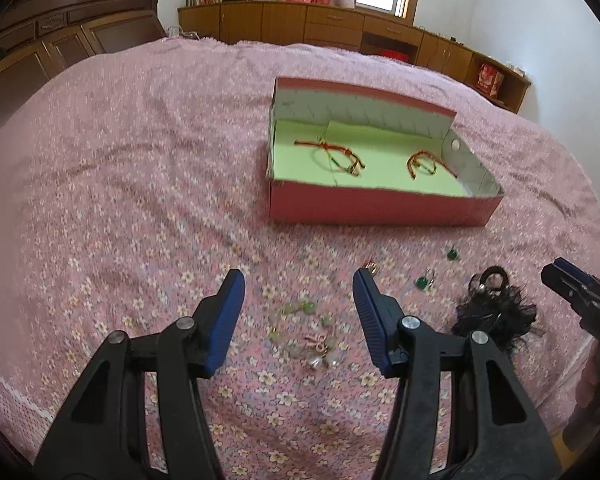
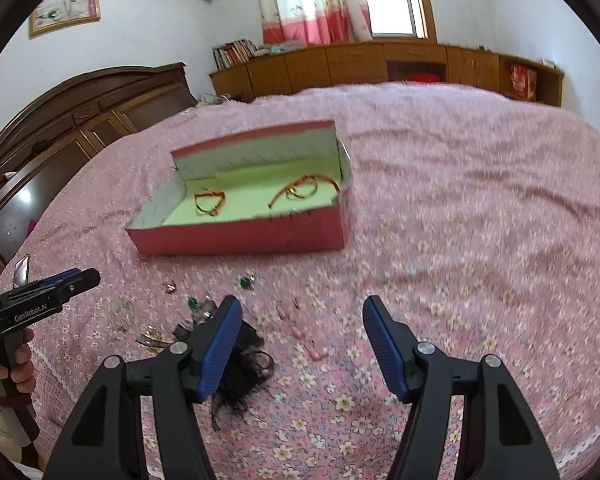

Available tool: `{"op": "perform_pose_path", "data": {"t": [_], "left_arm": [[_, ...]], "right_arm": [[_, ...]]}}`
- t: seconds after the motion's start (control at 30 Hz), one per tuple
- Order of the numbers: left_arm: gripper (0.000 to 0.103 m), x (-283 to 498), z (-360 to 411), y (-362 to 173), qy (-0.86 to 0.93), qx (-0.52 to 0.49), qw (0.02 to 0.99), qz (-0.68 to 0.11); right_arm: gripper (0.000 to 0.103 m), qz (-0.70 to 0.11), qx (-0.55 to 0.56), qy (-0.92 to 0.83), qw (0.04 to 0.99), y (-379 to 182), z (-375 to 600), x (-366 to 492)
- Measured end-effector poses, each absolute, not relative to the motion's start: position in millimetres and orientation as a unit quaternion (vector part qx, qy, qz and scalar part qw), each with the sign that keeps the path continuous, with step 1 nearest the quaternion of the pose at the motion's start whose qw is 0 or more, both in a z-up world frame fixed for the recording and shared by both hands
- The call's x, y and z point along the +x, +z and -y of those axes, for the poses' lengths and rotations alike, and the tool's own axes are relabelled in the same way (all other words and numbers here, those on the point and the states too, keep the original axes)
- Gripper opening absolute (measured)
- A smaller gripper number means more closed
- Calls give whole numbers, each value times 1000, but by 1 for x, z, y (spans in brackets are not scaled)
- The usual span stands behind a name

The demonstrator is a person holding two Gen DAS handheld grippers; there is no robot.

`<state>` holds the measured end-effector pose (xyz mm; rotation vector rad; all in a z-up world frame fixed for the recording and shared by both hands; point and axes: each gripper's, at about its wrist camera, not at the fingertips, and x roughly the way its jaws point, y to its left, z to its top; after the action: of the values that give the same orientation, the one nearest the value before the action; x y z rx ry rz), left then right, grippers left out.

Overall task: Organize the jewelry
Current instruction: 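Grasp the jade bracelet with the left tool while the right tool grasps the pink clip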

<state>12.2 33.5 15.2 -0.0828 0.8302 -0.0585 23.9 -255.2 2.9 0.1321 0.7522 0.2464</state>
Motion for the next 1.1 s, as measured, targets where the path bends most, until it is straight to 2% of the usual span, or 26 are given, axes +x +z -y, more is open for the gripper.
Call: {"op": "perform_pose_path", "data": {"t": [0.1, 0.17, 0.27, 0.5, 0.6, 0.67, 0.73, 0.9, 1.1], "left_arm": [[49, 14, -35, 5, -29, -46, 907, -418], [48, 15, -36, -3, -26, -50, 901, -430], [48, 16, -37, -12, -21, -52, 895, -443], [47, 18, -39, -33, -15, -59, 881, -468], [44, 17, -39, -36, -13, -56, 883, -466], [31, 18, -38, -38, -6, -49, 884, -465], [24, 19, -38, -42, -2, -45, 882, -469], [20, 23, -35, -45, -6, -35, 883, -468], [16, 26, -29, -48, -6, -22, 884, -467]], "right_arm": [[65, -386, 59, 108, 914, -6, 257, 29], [57, -401, 55, 100, 909, -14, 258, 33], [52, -421, 65, 104, 899, -24, 261, 36], [51, -430, 55, 122, 893, -33, 253, 39], [50, -430, 52, 125, 893, -35, 251, 42], [47, -431, 54, 123, 892, -37, 251, 44], [44, -432, 58, 122, 892, -38, 250, 47], [38, -433, 55, 128, 891, -40, 247, 52], [23, -437, 49, 143, 886, -45, 241, 54]]}}
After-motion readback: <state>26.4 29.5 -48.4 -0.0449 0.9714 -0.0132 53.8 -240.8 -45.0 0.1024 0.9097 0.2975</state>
